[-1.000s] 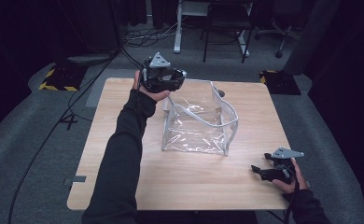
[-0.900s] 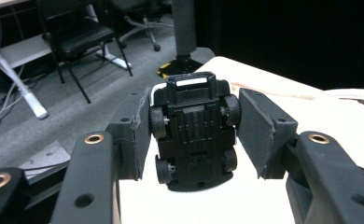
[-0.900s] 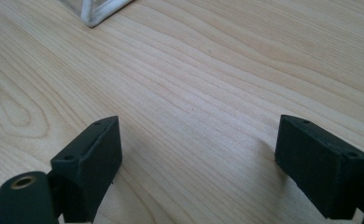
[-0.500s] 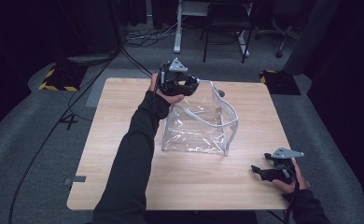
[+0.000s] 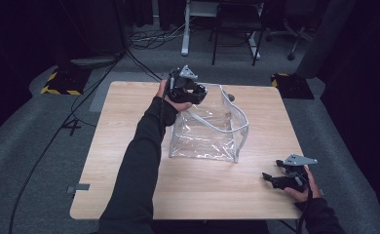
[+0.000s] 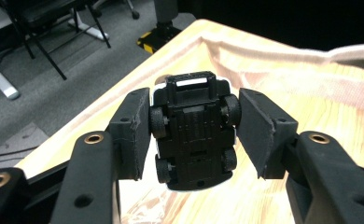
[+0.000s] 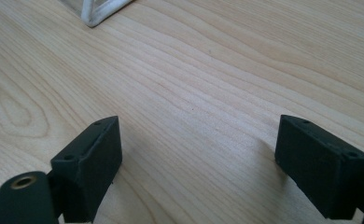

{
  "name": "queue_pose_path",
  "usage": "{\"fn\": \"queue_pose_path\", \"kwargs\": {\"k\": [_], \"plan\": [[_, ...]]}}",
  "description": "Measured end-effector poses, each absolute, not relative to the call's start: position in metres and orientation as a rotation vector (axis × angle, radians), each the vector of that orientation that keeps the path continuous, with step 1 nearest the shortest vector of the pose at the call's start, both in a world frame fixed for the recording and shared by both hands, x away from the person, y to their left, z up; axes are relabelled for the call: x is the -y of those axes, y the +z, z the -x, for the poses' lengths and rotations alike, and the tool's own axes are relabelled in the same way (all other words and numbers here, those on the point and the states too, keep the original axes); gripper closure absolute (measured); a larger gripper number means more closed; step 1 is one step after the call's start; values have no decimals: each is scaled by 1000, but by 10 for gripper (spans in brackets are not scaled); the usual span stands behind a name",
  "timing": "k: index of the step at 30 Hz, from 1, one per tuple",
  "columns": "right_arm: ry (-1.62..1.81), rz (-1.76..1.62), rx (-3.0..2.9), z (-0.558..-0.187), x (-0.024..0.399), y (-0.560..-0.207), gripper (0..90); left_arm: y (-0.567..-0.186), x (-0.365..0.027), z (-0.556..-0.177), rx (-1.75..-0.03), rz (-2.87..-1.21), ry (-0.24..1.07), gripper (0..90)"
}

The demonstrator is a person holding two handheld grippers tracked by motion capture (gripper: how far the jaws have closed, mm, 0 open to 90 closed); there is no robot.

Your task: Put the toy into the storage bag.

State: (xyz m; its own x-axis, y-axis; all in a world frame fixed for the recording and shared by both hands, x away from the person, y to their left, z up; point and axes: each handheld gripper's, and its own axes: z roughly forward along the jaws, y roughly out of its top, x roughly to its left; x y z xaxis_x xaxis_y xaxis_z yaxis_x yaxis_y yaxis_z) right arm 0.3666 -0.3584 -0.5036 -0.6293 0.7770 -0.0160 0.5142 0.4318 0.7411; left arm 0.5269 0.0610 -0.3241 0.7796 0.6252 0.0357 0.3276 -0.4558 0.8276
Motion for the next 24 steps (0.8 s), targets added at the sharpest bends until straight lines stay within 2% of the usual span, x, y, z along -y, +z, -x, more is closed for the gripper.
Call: {"fn": "queue_pose_path", "kwargs": {"k": [10, 19, 24], "plan": [[1025, -1103, -2334, -367, 358, -504, 148, -328, -64, -528, -713, -2101, 411, 467], [1024, -1102, -2334, -367, 358, -504, 148, -330, -61, -531, -709, -2135, 476, 467], [1025, -1103, -2334, -367, 358, -504, 148, -336, -55, -535, -719, -2171, 460, 467]]}}
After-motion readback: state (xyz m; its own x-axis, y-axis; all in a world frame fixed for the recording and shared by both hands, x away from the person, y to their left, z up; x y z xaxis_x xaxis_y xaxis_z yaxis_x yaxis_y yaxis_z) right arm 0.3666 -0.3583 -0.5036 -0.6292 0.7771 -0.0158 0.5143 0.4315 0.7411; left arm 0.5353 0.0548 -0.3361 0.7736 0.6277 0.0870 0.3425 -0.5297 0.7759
